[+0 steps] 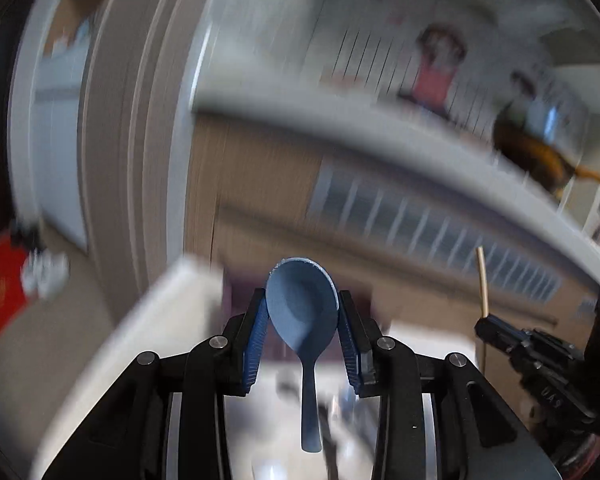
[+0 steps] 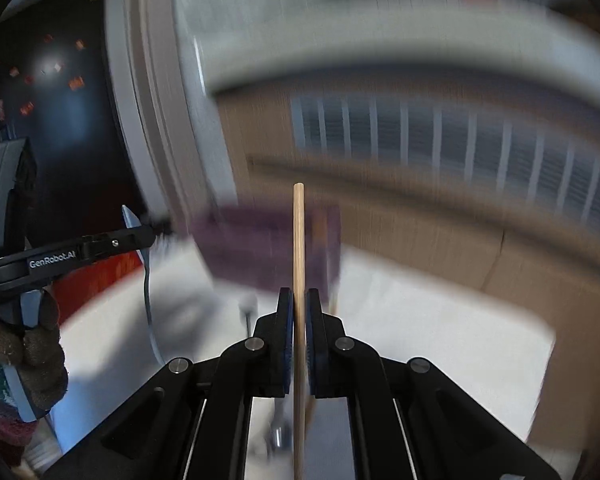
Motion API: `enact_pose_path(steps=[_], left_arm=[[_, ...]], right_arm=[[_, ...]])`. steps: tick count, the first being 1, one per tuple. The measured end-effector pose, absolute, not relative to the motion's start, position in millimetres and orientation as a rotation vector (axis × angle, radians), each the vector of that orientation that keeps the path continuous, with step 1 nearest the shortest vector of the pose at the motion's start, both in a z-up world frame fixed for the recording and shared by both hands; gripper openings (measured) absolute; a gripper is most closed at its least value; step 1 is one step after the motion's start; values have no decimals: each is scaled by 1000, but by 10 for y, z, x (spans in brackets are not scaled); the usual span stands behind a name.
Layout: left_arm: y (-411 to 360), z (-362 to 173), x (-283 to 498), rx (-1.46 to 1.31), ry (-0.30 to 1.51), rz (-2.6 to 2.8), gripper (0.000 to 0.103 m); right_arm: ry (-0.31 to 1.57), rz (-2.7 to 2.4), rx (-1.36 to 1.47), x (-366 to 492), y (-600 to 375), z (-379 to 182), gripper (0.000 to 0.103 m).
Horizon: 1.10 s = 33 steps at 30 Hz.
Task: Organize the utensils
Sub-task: 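Lower the blue spoon into the caddy with the left tool while the right tool holds the chopstick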
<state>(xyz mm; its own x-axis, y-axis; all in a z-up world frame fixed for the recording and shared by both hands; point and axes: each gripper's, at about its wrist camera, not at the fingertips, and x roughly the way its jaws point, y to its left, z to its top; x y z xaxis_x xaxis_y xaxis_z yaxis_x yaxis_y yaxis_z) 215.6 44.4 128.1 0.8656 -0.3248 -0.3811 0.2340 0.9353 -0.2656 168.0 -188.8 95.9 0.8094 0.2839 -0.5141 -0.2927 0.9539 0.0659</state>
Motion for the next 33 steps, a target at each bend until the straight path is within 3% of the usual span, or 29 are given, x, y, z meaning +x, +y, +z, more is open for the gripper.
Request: enact_pose_path(steps=[3, 7, 18, 33], left_arm=[[464, 1664, 2320, -180, 314, -253, 35], [509, 1795, 2570, -185, 234, -236, 35], [365, 1179, 3346, -162, 336, -257, 35], [273, 788, 3439, -119, 388, -214, 35]], right_arm=[[366, 317, 0, 1809, -1813, 1640, 6], [224, 342, 69, 2089, -1770, 2022, 6], [282, 259, 81, 3083, -1591, 1370, 6], [305, 260, 23, 3141, -1590, 1092, 6]])
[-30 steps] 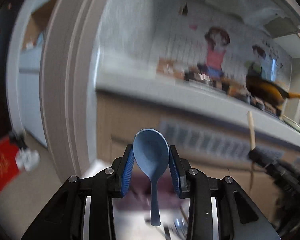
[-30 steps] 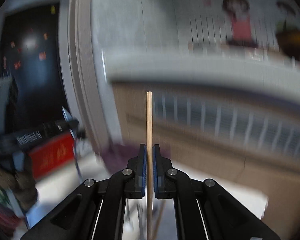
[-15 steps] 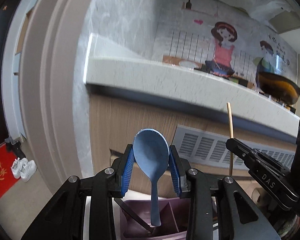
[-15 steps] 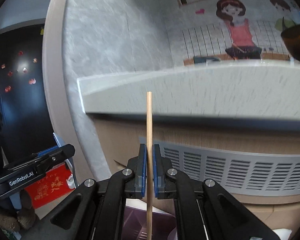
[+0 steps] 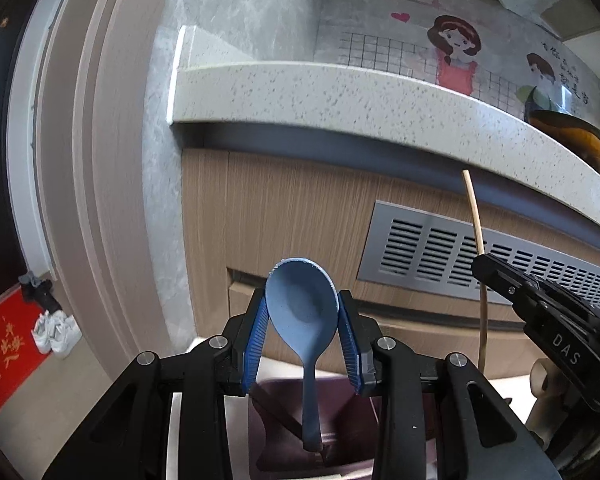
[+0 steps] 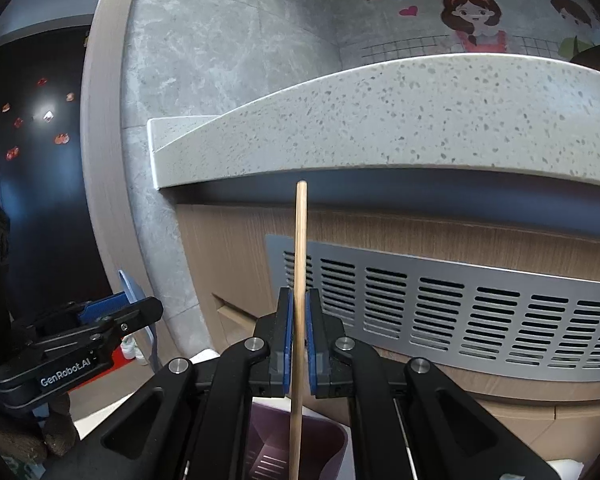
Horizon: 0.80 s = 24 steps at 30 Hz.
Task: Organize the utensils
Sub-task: 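Lower the blue spoon into the caddy with the left tool while the right tool holds the chopstick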
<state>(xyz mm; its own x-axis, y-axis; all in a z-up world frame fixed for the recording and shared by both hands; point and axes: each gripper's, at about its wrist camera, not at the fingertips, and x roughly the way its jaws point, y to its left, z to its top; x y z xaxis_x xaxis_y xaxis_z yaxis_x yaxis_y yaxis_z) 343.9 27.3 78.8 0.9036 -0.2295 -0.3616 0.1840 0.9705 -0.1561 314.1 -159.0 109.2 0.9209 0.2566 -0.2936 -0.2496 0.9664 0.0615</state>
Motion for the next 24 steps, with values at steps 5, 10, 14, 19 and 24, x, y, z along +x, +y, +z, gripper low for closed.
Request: enact_pose_path(steps=[5, 10, 14, 19, 24], left_arm=[[273, 768, 3420, -116, 399, -203, 35], [265, 758, 3425, -106, 408, -199, 35], [264, 723, 3495, -117, 466, -233, 37], [224, 661, 3548, -125, 568, -289, 61], [242, 772, 3316, -126, 555, -272, 61]], right_arm=[[275, 249, 13, 3093, -1600, 1133, 6], [299, 255, 35, 3166, -1628, 1144, 6], [348, 273, 21, 3144, -1643, 1085, 6], [465, 336, 39, 2970, -1772, 1068, 6], [541, 296, 13, 2521, -1936, 967, 7]])
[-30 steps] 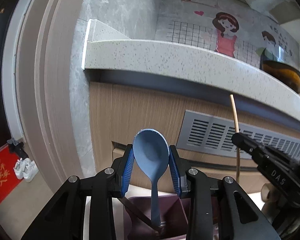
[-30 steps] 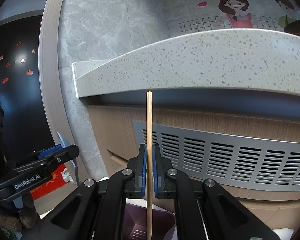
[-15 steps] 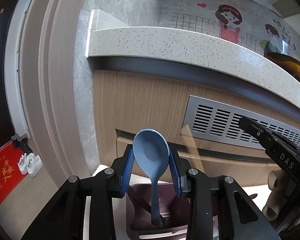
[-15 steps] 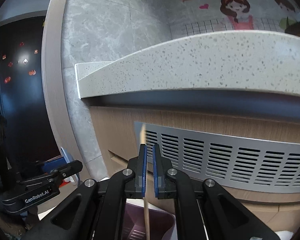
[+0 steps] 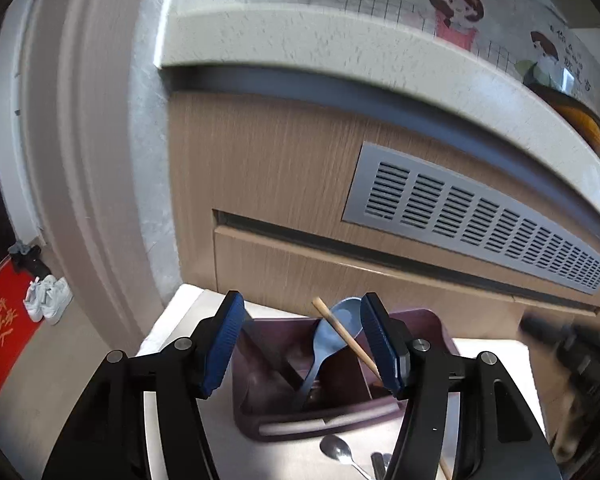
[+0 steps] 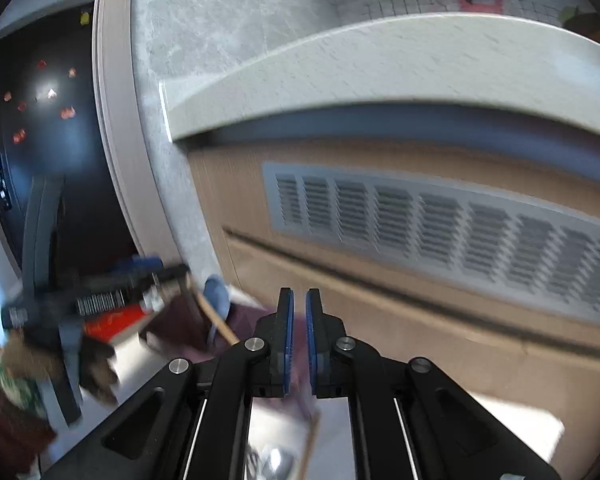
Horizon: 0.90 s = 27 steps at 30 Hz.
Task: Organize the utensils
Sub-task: 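Lower the blue spoon into the caddy with the left tool while the right tool holds the chopstick, then grasp the white plastic spoon with the left tool while the right tool grasps another chopstick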
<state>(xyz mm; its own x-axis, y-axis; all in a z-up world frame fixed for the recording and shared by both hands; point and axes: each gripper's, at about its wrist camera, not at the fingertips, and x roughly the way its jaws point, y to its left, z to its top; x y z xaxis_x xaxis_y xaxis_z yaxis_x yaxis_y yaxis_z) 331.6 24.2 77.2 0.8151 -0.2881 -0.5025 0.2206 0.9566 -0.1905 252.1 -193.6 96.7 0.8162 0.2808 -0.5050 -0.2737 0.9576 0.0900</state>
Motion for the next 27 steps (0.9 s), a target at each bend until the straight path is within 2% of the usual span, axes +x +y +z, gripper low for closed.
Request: enact_pose_path(steps=[5, 10, 15, 20, 27], left_arm=[[338, 794, 2790, -111, 521, -273, 61], [384, 458, 2404, -103, 664, -266, 61], [384, 37, 2091, -125, 797, -263, 61], [257, -286, 1918, -112, 891, -288, 61], [6, -630, 1881, -83, 1032, -316, 61]], right_arm=[[803, 335, -30, 2307, -1949, 403, 7], [969, 315, -20, 2348, -1836, -174, 7], [1040, 225, -41, 2539, -1720, -435, 8], [1036, 213, -45, 2548, -1701, -452, 8], [1031, 219, -38, 2092, -1947, -349, 5]])
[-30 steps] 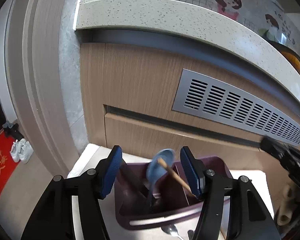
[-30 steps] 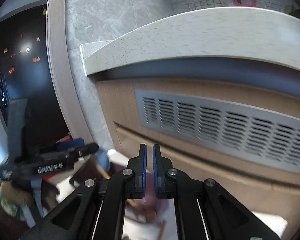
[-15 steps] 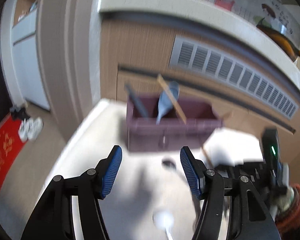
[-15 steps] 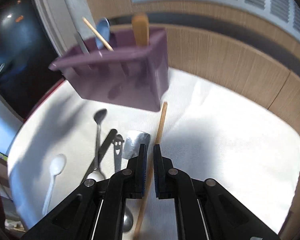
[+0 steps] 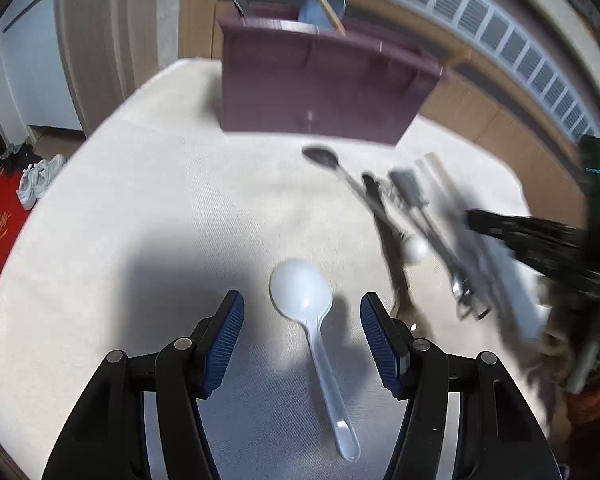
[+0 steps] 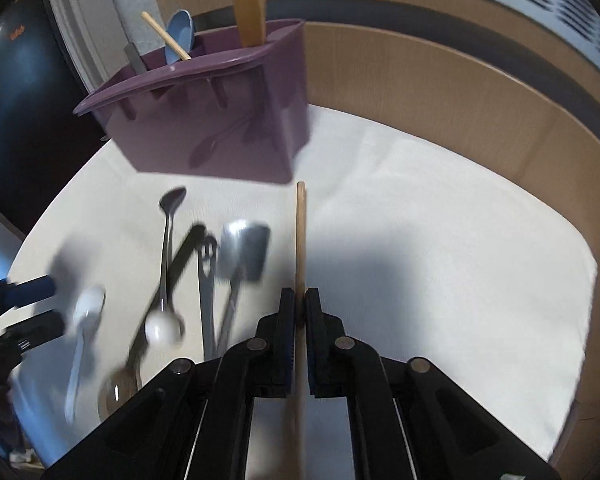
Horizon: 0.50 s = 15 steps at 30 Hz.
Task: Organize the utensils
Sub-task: 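Grasp the white plastic spoon with the left tool while the right tool grasps another chopstick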
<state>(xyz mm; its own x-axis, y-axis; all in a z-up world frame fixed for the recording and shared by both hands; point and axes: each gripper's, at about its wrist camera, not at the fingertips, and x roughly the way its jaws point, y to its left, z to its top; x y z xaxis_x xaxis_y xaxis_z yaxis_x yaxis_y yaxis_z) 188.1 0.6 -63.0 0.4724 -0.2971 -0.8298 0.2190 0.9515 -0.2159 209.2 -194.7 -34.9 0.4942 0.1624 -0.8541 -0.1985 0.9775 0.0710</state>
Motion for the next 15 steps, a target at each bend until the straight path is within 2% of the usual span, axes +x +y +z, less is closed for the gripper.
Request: enact_pose_path(steps=[8, 15], left_arm=[[-225, -654, 1973, -19, 1066, -280, 61], [-228, -642, 2061, -42, 1122, -251, 59]], right_arm=[[987, 266, -31, 1426, -2121, -237, 5], [912, 285, -95, 1283, -1983, -164, 5]])
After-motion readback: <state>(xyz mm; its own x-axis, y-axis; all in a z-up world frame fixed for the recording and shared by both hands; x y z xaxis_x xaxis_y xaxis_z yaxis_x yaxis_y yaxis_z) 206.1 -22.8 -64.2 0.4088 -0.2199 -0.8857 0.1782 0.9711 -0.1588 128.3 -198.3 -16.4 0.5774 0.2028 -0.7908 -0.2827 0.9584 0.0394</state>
